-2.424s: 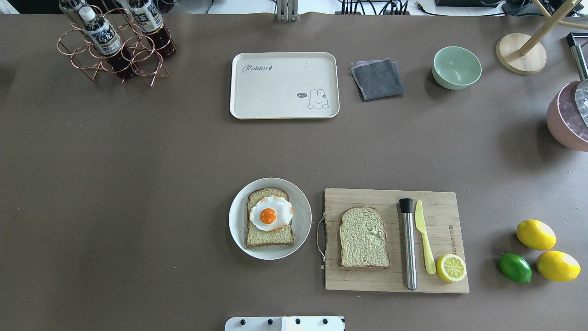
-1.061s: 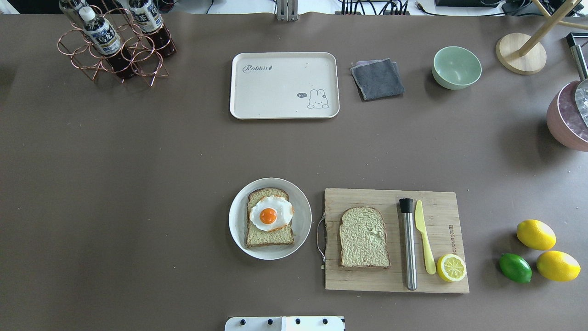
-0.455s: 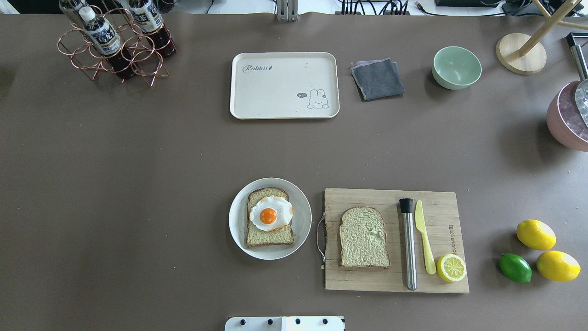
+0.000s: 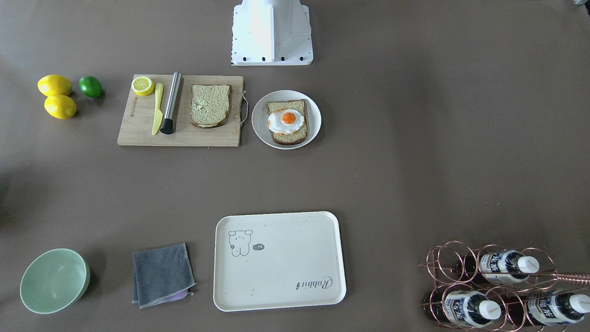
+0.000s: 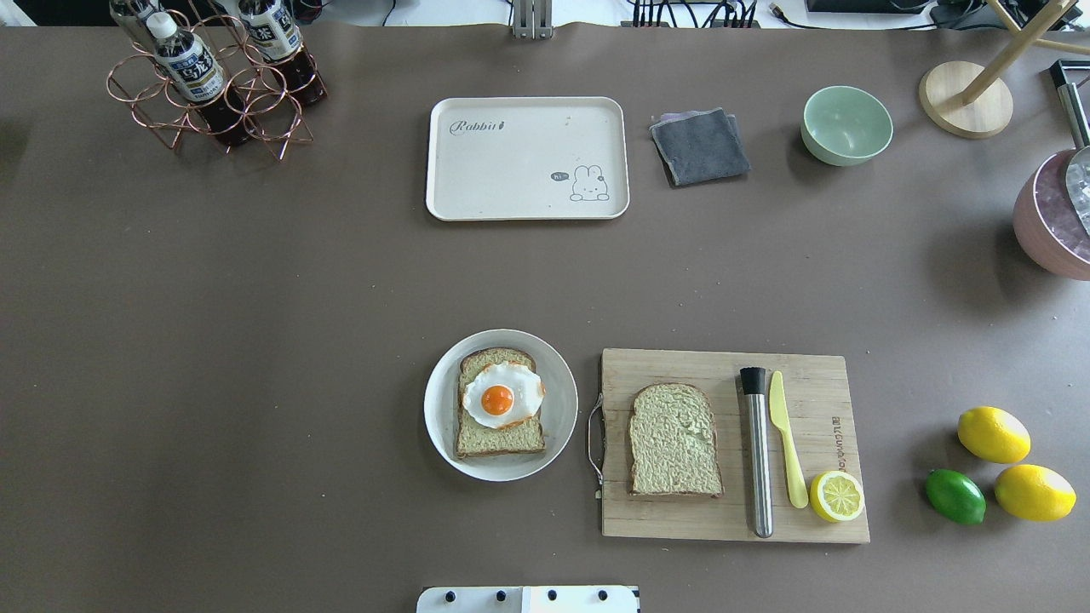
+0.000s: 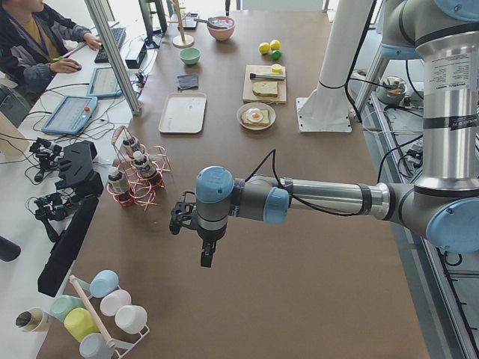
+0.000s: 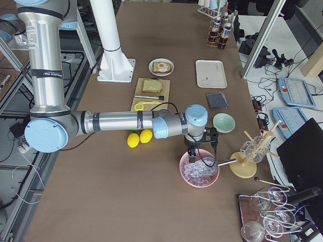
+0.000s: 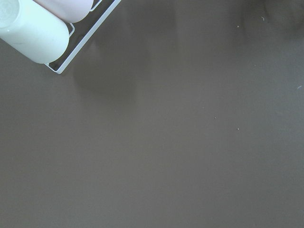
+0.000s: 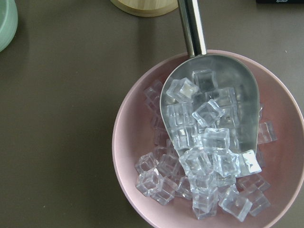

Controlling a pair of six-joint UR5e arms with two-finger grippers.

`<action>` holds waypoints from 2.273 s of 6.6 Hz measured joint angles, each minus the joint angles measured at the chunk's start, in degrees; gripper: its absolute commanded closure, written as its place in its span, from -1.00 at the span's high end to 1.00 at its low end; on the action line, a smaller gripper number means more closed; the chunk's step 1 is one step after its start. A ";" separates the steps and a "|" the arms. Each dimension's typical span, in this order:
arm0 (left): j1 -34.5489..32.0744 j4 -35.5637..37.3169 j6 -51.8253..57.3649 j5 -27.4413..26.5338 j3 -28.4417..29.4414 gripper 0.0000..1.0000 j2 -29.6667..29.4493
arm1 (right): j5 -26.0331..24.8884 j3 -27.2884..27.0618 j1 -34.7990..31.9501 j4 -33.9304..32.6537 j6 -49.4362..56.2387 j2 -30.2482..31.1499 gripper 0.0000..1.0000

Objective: Make sandwich and place on tray

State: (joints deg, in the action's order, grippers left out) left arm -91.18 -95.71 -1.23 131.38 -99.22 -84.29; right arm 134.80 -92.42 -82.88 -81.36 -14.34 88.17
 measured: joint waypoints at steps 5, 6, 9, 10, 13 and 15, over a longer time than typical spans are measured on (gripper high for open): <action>0.77 -1.91 0.13 1.85 0.23 0.95 1.71 | 4.73 -16.80 11.00 0.29 -19.33 4.05 1.00; 1.02 -2.81 0.10 2.03 0.24 0.95 2.04 | 4.55 -20.47 15.08 0.34 -24.82 4.00 1.00; 1.50 -3.32 -0.16 2.12 0.20 0.95 2.34 | -8.62 -32.39 34.86 0.60 -50.54 2.20 0.90; 1.52 -3.36 -0.17 2.10 0.20 0.95 2.32 | -15.47 -33.92 42.77 0.60 -57.11 0.47 0.83; 1.53 -3.35 -0.24 2.04 0.10 0.95 2.16 | -31.16 -31.70 59.98 0.87 -69.09 -5.60 0.70; 1.53 -3.34 -0.26 2.03 0.10 0.95 1.90 | -32.03 -27.37 63.86 3.49 -73.00 -8.82 0.63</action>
State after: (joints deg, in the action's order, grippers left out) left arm -89.65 -99.05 -1.49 133.42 -99.12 -82.39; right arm 102.77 -119.78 -19.02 -77.87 -87.34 79.34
